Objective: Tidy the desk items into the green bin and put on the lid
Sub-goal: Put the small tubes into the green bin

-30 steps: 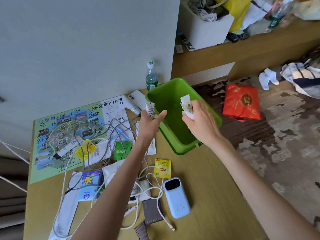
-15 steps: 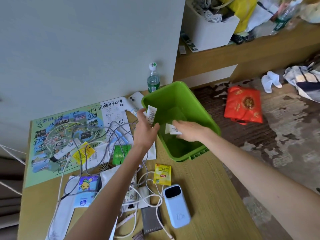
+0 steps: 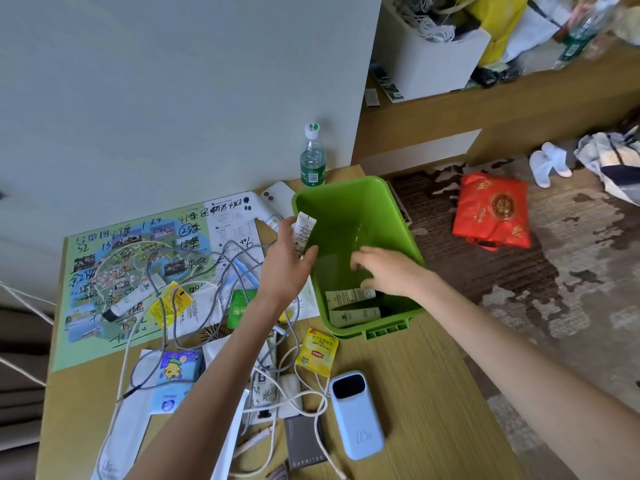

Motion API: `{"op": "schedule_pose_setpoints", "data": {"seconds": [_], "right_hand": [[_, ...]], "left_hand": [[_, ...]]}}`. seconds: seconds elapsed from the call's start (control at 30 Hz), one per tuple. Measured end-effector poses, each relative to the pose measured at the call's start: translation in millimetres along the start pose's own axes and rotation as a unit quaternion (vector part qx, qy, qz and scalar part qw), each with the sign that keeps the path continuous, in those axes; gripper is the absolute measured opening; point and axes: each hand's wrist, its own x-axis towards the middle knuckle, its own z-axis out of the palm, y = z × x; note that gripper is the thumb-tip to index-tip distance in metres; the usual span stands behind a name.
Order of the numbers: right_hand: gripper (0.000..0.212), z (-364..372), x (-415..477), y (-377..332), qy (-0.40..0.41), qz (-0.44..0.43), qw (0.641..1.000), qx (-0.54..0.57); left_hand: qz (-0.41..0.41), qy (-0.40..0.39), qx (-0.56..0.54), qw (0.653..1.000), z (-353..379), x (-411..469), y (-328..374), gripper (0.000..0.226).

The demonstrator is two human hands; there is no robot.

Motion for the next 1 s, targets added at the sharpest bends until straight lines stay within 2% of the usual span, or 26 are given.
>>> {"op": "schedule_pose_setpoints", "data": {"seconds": [0.07,0.13,0.2,0.27,0.33,0.4,0.5,0.57,0.7,0.8,1.0], "right_hand": [[0.034,-6,-13,5,0.131,-0.026,0.991,0.02],[0.031,-9,-24,10,0.243,-0.042,0.969,0.009],[0.041,-8,-31,13,0.309,-0.021,0.951,-0.013],[0.057,-2,-36,17,0.341,0.035,0.939,0.003],[0.07,7,-41,21,0.345,0.091,0.932,0.062],[0.072,16,-44,24,0.328,0.125,0.926,0.142],[0.063,22,-47,26,0.311,0.131,0.918,0.21],[0.062,23,-47,28,0.313,0.127,0.912,0.232],[0.063,24,-48,27,0.31,0.126,0.913,0.235],[0.062,23,-49,27,0.31,0.131,0.915,0.222],[0.061,19,-53,23,0.313,0.137,0.921,0.188]], "left_hand": [[0.021,0.045,0.072,0.996,-2,-5,6,0.035],[0.046,0.097,0.124,0.986,-3,-7,16,0.028],[0.079,0.122,0.154,0.977,-2,-7,27,0.028],[0.139,0.101,0.171,0.97,4,-5,37,0.03],[0.206,0.055,0.193,0.958,16,-1,44,0.033],[0.236,-0.008,0.252,0.939,34,5,45,0.038],[0.195,-0.132,0.365,0.9,58,18,39,0.054],[0.163,-0.202,0.417,0.871,69,24,33,0.057],[0.132,-0.286,0.451,0.835,84,28,24,0.063],[0.139,-0.291,0.448,0.834,84,27,25,0.06],[0.238,-0.149,0.355,0.892,46,12,45,0.031]]}}
